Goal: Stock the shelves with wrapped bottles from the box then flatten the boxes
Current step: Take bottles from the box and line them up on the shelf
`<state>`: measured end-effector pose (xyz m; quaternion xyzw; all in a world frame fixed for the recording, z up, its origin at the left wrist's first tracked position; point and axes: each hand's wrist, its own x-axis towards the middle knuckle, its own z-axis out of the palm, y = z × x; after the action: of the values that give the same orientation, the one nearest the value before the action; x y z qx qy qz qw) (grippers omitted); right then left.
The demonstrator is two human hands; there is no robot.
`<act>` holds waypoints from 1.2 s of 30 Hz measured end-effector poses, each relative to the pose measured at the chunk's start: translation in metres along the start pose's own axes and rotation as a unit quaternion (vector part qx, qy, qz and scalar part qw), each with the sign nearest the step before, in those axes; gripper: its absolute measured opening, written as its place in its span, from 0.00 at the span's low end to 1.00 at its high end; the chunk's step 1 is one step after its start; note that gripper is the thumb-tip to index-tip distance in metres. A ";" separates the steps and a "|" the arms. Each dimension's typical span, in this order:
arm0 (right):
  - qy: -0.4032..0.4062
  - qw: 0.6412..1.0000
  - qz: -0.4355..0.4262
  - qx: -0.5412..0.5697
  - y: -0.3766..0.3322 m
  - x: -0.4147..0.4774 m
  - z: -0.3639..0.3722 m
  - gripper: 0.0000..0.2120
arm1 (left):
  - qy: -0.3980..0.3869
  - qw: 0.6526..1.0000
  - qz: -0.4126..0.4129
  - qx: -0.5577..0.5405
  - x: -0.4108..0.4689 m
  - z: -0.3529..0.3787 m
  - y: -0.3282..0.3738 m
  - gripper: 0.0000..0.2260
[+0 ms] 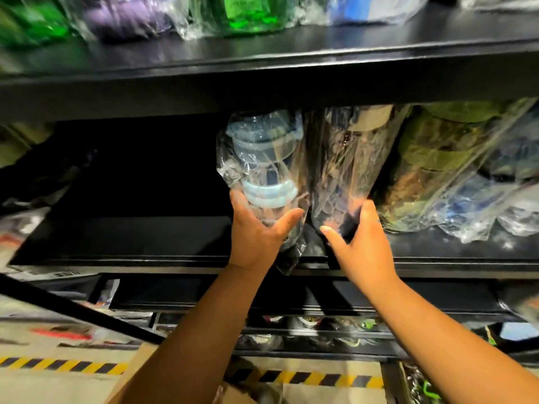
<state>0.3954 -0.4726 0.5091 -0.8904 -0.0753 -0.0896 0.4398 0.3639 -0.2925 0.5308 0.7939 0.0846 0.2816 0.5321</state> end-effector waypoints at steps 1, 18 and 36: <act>0.001 1.000 -0.002 0.002 0.000 0.000 0.000 0.22 | -0.020 0.999 -0.027 0.015 -0.004 -0.001 -0.004 0.45; 0.036 0.998 0.037 -0.019 -0.009 0.002 0.005 0.22 | -0.018 0.970 -0.111 0.216 -0.010 0.014 -0.011 0.31; -0.043 0.995 -0.056 -0.070 0.006 -0.042 -0.019 0.40 | -0.064 0.947 0.012 0.315 -0.045 -0.002 -0.026 0.41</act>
<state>0.3538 -0.4939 0.5059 -0.9163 -0.1372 -0.0810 0.3675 0.3298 -0.2998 0.4925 0.9382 0.1258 0.1957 0.2562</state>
